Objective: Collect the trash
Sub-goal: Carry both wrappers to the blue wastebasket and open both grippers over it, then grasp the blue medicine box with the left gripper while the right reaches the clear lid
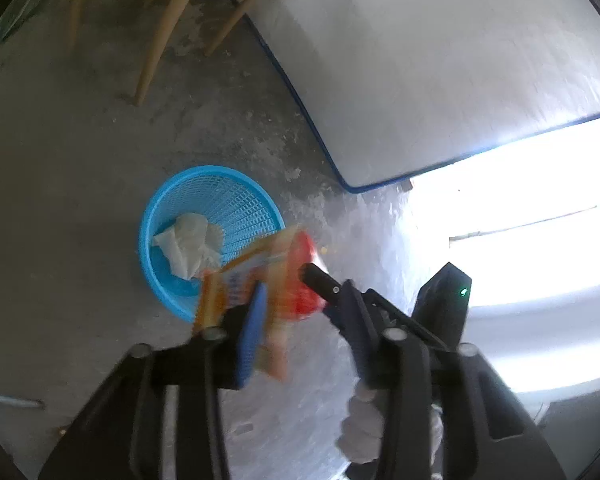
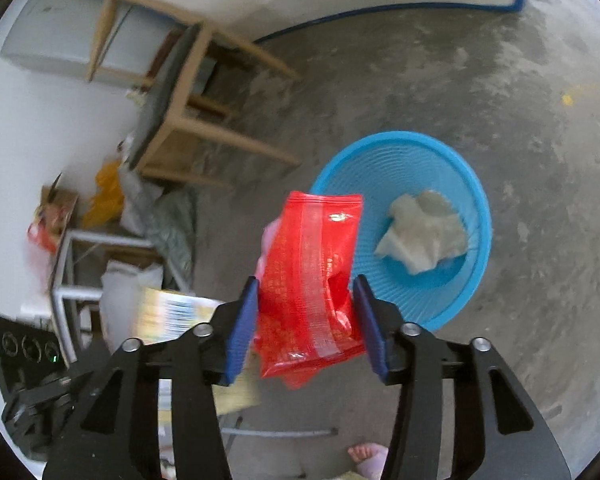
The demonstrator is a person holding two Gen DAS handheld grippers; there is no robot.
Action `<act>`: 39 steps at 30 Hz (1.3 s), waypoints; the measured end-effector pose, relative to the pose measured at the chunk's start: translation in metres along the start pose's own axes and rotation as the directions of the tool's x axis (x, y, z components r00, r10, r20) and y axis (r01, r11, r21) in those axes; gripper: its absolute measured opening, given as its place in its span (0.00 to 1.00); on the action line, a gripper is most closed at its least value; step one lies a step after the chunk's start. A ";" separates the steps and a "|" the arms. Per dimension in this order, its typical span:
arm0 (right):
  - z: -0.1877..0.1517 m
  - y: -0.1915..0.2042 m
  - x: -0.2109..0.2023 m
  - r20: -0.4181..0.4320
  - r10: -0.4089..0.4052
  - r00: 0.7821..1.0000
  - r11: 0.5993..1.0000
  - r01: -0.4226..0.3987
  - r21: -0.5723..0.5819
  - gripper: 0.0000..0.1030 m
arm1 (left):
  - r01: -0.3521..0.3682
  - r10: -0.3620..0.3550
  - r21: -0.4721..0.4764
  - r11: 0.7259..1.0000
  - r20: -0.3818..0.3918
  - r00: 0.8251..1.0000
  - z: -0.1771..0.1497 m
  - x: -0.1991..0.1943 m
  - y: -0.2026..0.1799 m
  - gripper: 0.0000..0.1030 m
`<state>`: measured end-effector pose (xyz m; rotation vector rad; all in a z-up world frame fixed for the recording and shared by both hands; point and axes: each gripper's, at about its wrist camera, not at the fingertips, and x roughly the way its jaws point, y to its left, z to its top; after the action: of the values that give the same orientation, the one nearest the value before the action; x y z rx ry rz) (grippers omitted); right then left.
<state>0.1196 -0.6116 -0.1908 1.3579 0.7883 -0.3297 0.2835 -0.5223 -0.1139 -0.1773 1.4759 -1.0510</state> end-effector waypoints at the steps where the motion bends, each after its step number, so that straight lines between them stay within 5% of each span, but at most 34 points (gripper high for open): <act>1: 0.001 -0.004 0.001 0.004 0.000 1.000 1.000 0.000 0.012 0.48 | 0.009 -0.009 -0.005 1.000 -0.005 1.000 0.000 0.003 -0.001 0.41; 11: -0.004 -0.026 -0.018 0.081 -0.020 0.997 0.999 0.018 0.032 0.52 | 0.049 -0.050 0.038 0.998 0.031 0.998 -0.011 -0.014 -0.017 0.47; 17: -0.020 -0.015 -0.041 0.093 0.017 0.995 0.999 -0.013 -0.043 0.54 | 0.053 -0.073 0.127 0.990 0.156 0.985 -0.046 -0.091 -0.041 0.50; 22: -0.045 0.015 -0.063 0.058 0.037 0.998 0.984 -0.027 -0.177 0.58 | -0.058 -0.023 0.230 0.972 0.334 0.942 -0.118 -0.192 -0.043 0.65; 26: -0.068 0.055 -0.072 0.005 0.048 0.999 0.957 -0.044 -0.287 0.60 | -0.206 0.092 0.194 0.959 0.475 0.875 -0.170 -0.249 -0.022 0.72; 28: -0.079 0.074 -0.073 -0.021 0.060 0.998 0.943 -0.064 -0.325 0.60 | -0.330 0.195 0.165 0.930 0.539 0.820 -0.197 -0.271 -0.008 0.78; 29: -0.088 0.089 -0.074 -0.038 0.074 0.997 0.931 -0.083 -0.355 0.62 | -0.417 0.279 0.117 0.902 0.579 0.766 -0.212 -0.282 0.002 0.79; 32: -0.112 0.129 -0.074 -0.078 0.100 0.992 0.893 -0.124 -0.433 0.65 | -0.549 0.434 -0.004 0.836 0.617 0.656 -0.239 -0.297 0.029 0.86; 33: -0.121 0.143 -0.073 -0.094 0.107 0.990 0.878 -0.138 -0.457 0.65 | -0.594 0.502 -0.071 0.802 0.618 0.604 -0.249 -0.299 0.043 0.87; 35: -0.139 0.165 -0.069 -0.120 0.116 0.986 0.855 -0.160 -0.494 0.65 | -0.631 0.588 -0.169 0.757 0.597 0.546 -0.260 -0.302 0.067 0.88; 39: -0.171 0.200 -0.062 -0.164 0.122 0.979 0.815 -0.193 -0.546 0.66 | -0.628 0.659 -0.275 0.728 0.533 0.531 -0.267 -0.298 0.108 0.88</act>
<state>0.1493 -0.4204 -0.0025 0.8768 0.7864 0.1219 0.1749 -0.1338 -0.0193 0.0197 0.8395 -0.2744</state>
